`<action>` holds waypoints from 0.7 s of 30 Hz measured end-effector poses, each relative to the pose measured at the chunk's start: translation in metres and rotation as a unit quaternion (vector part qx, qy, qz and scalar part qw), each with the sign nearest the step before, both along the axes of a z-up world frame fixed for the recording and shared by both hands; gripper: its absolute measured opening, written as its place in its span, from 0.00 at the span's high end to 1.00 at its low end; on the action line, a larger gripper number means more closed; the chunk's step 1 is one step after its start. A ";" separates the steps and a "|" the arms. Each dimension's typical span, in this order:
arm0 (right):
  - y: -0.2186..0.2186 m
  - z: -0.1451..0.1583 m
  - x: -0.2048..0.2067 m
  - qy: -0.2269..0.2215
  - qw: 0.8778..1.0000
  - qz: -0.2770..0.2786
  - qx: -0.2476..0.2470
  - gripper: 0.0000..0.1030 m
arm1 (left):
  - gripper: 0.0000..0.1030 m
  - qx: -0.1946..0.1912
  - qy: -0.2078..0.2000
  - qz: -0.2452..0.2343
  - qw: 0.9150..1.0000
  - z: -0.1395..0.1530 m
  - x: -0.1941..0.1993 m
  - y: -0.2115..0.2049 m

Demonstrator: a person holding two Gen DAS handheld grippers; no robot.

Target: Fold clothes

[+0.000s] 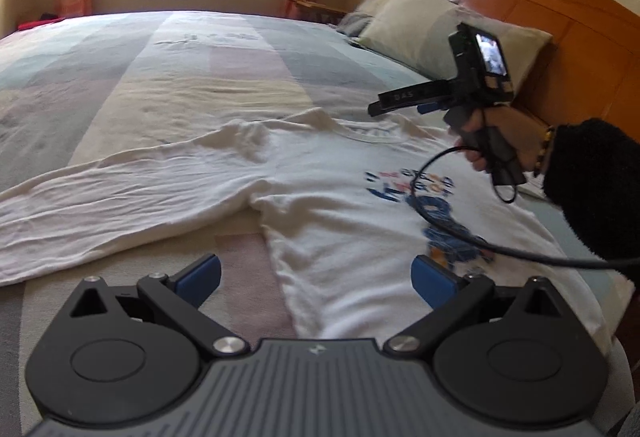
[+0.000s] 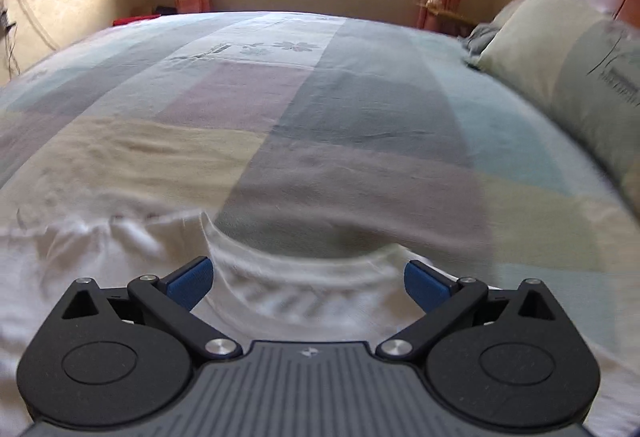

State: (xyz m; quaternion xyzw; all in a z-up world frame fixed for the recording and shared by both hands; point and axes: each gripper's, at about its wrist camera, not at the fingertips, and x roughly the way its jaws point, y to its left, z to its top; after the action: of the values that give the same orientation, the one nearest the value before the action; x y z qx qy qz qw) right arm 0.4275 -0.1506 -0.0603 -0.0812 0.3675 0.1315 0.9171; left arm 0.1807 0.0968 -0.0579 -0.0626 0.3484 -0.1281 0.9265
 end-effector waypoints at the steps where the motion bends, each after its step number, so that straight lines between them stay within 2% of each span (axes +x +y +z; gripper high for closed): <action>1: -0.007 0.004 -0.011 0.006 1.000 0.007 -0.005 0.00 | 0.02 0.005 0.001 -0.008 1.000 0.002 -0.002 -0.006; 5: -0.038 0.010 -0.067 0.038 0.998 0.057 -0.012 0.00 | 0.02 0.037 0.004 -0.040 0.999 0.007 -0.013 -0.028; 7: -0.054 0.005 -0.099 0.069 0.994 0.083 -0.017 0.00 | 0.02 0.046 0.012 -0.065 0.997 0.008 -0.020 -0.037; 11: -0.078 -0.009 -0.169 0.113 0.989 0.093 -0.018 0.00 | 0.02 0.062 0.023 -0.107 0.992 0.006 -0.035 -0.054; 18: -0.087 -0.036 -0.262 0.084 0.994 0.065 0.007 0.00 | 0.02 0.063 0.052 -0.188 0.979 -0.030 -0.039 -0.100; 21: -0.089 -0.047 -0.293 0.068 0.996 0.050 0.016 0.00 | 0.02 0.061 0.081 -0.203 0.974 -0.053 -0.041 -0.116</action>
State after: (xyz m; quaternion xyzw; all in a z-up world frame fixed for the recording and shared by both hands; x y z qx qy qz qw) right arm 0.1346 -0.2400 -0.1074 -0.0756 0.4227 0.1885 0.8833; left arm 0.1400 -0.0189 -0.1109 0.0563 0.4350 -0.2867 0.8517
